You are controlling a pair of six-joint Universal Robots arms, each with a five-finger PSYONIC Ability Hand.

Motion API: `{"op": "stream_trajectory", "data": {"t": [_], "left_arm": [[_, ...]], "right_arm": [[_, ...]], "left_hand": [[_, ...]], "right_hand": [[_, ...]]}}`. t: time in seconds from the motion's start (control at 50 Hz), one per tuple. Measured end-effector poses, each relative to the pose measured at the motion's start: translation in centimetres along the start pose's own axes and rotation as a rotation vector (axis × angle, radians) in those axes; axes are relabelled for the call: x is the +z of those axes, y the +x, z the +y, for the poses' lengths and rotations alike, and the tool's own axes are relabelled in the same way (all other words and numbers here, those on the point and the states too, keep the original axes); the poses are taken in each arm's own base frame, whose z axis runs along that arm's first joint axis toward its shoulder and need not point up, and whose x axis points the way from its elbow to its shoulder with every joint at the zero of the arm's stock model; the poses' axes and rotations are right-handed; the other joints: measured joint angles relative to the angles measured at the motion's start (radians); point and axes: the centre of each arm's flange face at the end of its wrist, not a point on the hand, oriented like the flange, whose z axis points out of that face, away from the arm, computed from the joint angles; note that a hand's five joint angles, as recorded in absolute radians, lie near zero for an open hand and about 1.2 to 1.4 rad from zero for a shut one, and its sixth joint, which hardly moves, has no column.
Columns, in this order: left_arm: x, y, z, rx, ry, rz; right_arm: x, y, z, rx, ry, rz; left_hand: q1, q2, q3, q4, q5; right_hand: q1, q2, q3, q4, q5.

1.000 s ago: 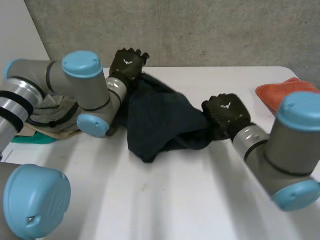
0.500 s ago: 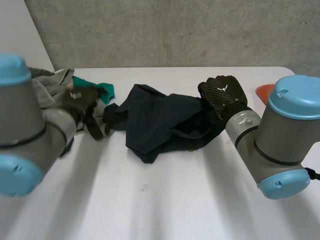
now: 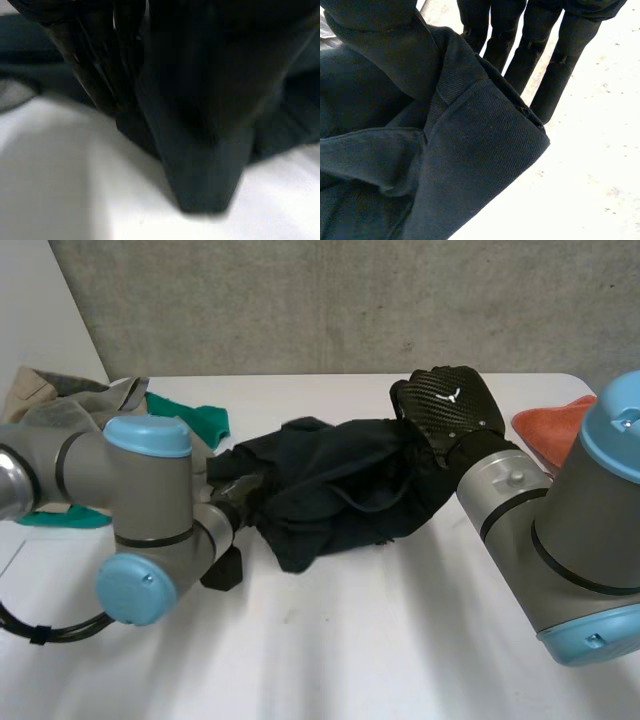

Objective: Fold the laundry.

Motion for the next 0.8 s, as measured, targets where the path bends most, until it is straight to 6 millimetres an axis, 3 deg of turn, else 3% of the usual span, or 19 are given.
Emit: {"op": "stream_trajectory", "data": {"t": [0.02,0.04,0.08,0.22,0.3,0.38,0.46,0.48,0.54,0.56,0.6,0.68,0.76,0.78,0.8], "left_arm": [[0.0,0.1,-0.1,0.000,0.007,-0.004],[0.0,0.1,-0.6,0.000,0.033,-0.026],[-0.1,0.0,-1.4,-0.002,0.067,-0.061],[-3.5,-0.4,-7.3,0.001,0.228,-0.158],[-8.8,1.3,-12.5,0.102,0.339,-0.104],[-14.1,3.1,-16.0,0.232,0.441,-0.036],[-19.6,4.8,-19.4,0.347,0.603,0.003],[-21.8,5.5,-20.8,0.384,0.680,0.007],[-24.5,6.3,-22.5,0.423,0.786,0.005],[-25.9,6.7,-23.5,0.439,0.843,0.002],[-27.0,7.2,-24.6,0.455,0.898,0.000],[-26.6,7.8,-25.9,0.477,0.939,-0.006],[-24.1,7.9,-26.8,0.501,0.931,-0.017],[-21.6,7.7,-27.0,0.517,0.903,-0.028],[-21.1,7.7,-27.0,0.520,0.897,-0.030]], "right_arm": [[0.0,0.0,0.0,0.000,0.000,0.002],[0.0,0.3,-0.1,-0.001,0.002,0.013],[0.1,0.6,-0.2,-0.004,0.004,0.024],[0.4,2.3,-1.4,-0.065,0.036,0.067],[0.6,4.0,-3.9,-0.160,0.108,0.097],[0.4,5.3,-6.6,-0.231,0.180,0.115],[-0.1,6.9,-10.7,-0.269,0.284,0.137],[-0.5,7.5,-12.3,-0.271,0.323,0.147],[-0.8,8.2,-14.1,-0.263,0.365,0.160],[-1.1,8.9,-15.5,-0.248,0.398,0.171],[-1.2,9.4,-16.4,-0.229,0.418,0.176],[-0.6,10.2,-16.9,-0.183,0.422,0.167],[0.8,10.6,-16.1,-0.129,0.396,0.148],[1.9,10.7,-15.1,-0.096,0.368,0.137],[2.2,10.7,-14.8,-0.089,0.361,0.135]], "left_hand": [[0.000,0.000,0.000,0.000,0.000],[0.323,0.331,0.327,0.337,0.331],[0.379,0.416,0.410,0.435,0.420],[0.379,0.436,0.430,0.455,0.425],[0.379,0.436,0.430,0.455,0.425],[0.379,0.438,0.431,0.456,0.425],[0.379,0.439,0.434,0.456,0.425],[0.379,0.439,0.434,0.456,0.425],[0.379,0.439,0.434,0.456,0.425],[0.379,0.439,0.434,0.456,0.425],[0.379,0.439,0.434,0.456,0.425],[0.379,0.439,0.434,0.456,0.425],[0.379,0.439,0.434,0.456,0.425],[0.379,0.440,0.434,0.456,0.425],[0.379,0.440,0.434,0.456,0.425]], "right_hand": [[0.000,0.000,0.000,0.000,0.000],[0.000,0.000,0.000,0.000,0.000],[0.000,0.000,0.000,0.000,0.000],[0.000,0.000,0.000,0.000,0.000],[0.000,0.000,0.000,0.000,0.000],[0.000,0.002,0.002,0.001,0.000],[0.000,0.004,0.003,0.004,0.000],[0.000,0.004,0.003,0.004,0.000],[0.000,0.004,0.003,0.004,0.000],[0.000,0.004,0.003,0.004,0.000],[0.000,0.004,0.003,0.004,0.000],[0.000,0.004,0.003,0.004,0.000],[0.000,0.004,0.003,0.004,0.000],[0.000,0.004,0.003,0.004,0.000],[0.000,0.004,0.003,0.004,0.000]]}}
